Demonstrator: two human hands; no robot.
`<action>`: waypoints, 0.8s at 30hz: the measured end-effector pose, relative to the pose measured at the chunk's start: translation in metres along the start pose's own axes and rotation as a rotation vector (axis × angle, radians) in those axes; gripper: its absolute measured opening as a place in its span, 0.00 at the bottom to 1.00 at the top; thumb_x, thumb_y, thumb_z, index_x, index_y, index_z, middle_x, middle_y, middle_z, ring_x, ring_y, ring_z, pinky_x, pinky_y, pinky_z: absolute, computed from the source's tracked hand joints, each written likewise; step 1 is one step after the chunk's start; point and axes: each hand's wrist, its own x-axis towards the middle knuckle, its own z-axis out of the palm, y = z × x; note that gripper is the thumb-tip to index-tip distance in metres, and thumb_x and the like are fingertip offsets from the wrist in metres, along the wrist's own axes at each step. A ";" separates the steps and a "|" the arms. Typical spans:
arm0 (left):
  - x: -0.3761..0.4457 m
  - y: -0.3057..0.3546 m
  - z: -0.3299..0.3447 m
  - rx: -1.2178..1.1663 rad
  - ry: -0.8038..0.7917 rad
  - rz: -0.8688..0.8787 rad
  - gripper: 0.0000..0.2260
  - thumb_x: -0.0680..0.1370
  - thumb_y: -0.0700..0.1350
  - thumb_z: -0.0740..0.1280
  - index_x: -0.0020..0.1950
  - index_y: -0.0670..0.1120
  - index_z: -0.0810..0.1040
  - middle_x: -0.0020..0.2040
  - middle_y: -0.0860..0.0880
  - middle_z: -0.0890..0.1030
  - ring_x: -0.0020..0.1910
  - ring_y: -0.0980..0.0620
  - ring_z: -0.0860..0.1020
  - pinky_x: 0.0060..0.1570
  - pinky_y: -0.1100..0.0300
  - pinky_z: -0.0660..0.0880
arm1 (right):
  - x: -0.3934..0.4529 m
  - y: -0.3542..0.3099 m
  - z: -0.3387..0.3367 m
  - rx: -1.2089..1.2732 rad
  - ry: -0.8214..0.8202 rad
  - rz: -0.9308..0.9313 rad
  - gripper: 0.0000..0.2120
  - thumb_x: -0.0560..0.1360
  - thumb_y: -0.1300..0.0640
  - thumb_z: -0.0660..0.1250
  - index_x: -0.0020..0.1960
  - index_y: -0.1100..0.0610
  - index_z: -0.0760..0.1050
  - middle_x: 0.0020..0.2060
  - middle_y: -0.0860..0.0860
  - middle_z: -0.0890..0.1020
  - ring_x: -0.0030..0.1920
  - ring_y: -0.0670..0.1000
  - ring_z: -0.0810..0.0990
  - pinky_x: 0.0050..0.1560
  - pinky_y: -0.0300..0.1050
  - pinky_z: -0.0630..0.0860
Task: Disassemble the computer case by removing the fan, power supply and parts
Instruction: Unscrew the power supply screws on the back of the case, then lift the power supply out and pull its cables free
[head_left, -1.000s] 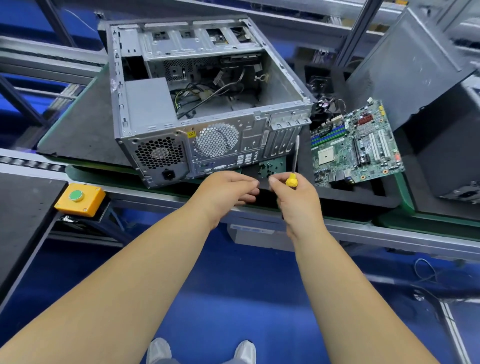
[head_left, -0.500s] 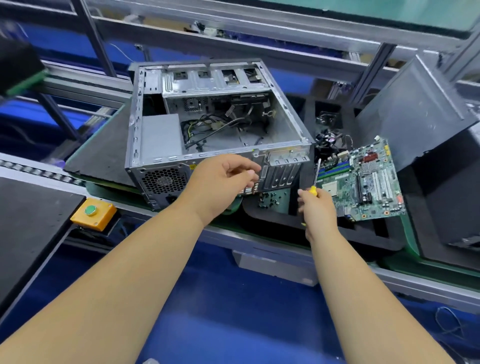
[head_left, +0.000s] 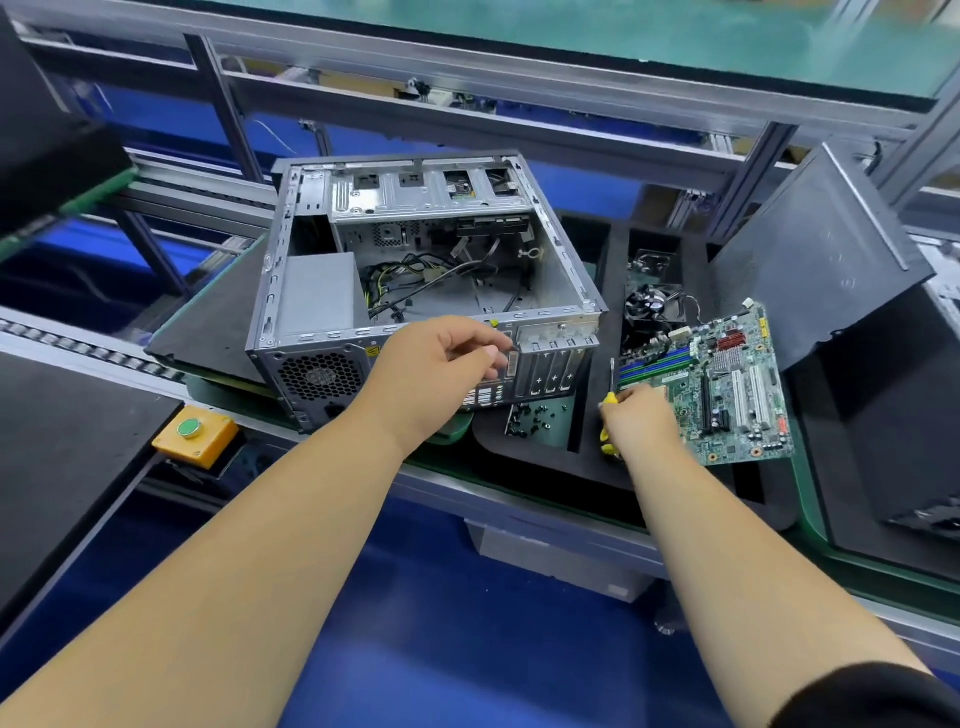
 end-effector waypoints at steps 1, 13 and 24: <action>-0.001 0.001 0.000 0.000 0.005 0.001 0.09 0.78 0.38 0.66 0.49 0.49 0.85 0.42 0.54 0.85 0.42 0.59 0.83 0.41 0.73 0.75 | 0.001 0.000 0.002 -0.018 -0.012 -0.006 0.09 0.76 0.55 0.69 0.46 0.60 0.74 0.30 0.51 0.74 0.28 0.50 0.71 0.28 0.41 0.61; -0.004 0.007 -0.026 0.034 0.096 0.050 0.10 0.78 0.38 0.66 0.51 0.51 0.84 0.43 0.54 0.85 0.44 0.58 0.83 0.48 0.69 0.78 | 0.007 0.003 -0.004 -0.043 -0.104 -0.042 0.14 0.78 0.48 0.67 0.53 0.58 0.71 0.43 0.55 0.79 0.42 0.58 0.78 0.40 0.46 0.72; 0.019 -0.029 -0.087 0.845 0.134 0.075 0.24 0.72 0.61 0.71 0.67 0.58 0.76 0.69 0.51 0.72 0.71 0.49 0.65 0.73 0.49 0.57 | -0.030 -0.057 -0.051 0.265 0.298 -0.485 0.19 0.80 0.47 0.59 0.65 0.56 0.73 0.60 0.53 0.75 0.62 0.54 0.72 0.63 0.54 0.71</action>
